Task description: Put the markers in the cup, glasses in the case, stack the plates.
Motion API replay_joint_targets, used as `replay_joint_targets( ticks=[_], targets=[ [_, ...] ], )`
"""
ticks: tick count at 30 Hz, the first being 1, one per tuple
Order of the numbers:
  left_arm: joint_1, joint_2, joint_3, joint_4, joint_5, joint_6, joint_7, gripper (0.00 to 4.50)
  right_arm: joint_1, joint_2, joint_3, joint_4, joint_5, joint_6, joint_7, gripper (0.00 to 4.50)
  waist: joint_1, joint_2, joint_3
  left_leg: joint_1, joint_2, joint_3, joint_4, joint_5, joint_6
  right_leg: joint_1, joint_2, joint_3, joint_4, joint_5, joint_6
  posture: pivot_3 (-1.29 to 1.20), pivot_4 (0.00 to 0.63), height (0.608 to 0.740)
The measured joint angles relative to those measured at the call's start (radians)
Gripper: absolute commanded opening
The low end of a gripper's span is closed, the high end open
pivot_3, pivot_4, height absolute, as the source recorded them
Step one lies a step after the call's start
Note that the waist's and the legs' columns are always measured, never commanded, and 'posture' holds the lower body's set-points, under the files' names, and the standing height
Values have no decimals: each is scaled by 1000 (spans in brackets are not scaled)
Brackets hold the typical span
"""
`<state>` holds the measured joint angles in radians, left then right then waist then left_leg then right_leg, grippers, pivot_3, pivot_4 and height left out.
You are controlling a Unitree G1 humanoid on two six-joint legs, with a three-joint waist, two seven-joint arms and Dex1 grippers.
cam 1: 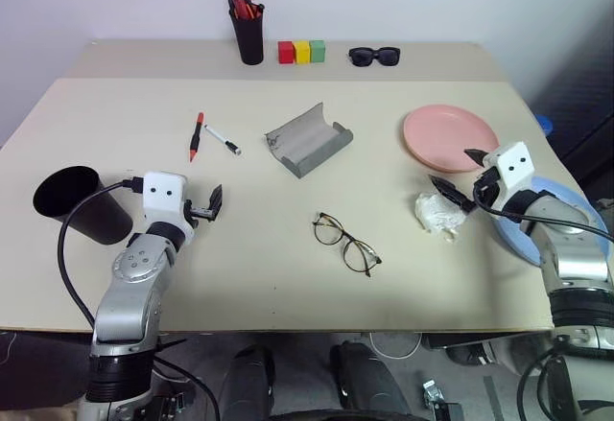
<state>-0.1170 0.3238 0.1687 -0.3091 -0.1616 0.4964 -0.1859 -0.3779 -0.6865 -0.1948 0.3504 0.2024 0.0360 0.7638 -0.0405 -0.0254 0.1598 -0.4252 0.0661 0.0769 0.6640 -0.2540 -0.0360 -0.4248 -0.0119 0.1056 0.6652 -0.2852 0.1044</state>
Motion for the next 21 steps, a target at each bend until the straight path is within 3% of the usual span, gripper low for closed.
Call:
replay_joint_targets(
  ticks=[8, 21],
  targets=[
    [-17, -22, 0, 2, 15, 0, 23, 4472, 25, 0, -20, -19, 18, 11, 0, 4500, 0, 0, 0, 0, 0, 0, 0, 0, 0, 0, 0, 0, 0, 0, 0, 0, 150, 725],
    [-88, -16, 9, 42, 23, 30, 62, 4472, 50, 44, 28, -213, 61, 134, 14, 4500, 0, 0, 0, 0, 0, 0, 0, 0, 0, 0, 0, 0, 1, 0, 0, 0, 150, 725]
  ],
)
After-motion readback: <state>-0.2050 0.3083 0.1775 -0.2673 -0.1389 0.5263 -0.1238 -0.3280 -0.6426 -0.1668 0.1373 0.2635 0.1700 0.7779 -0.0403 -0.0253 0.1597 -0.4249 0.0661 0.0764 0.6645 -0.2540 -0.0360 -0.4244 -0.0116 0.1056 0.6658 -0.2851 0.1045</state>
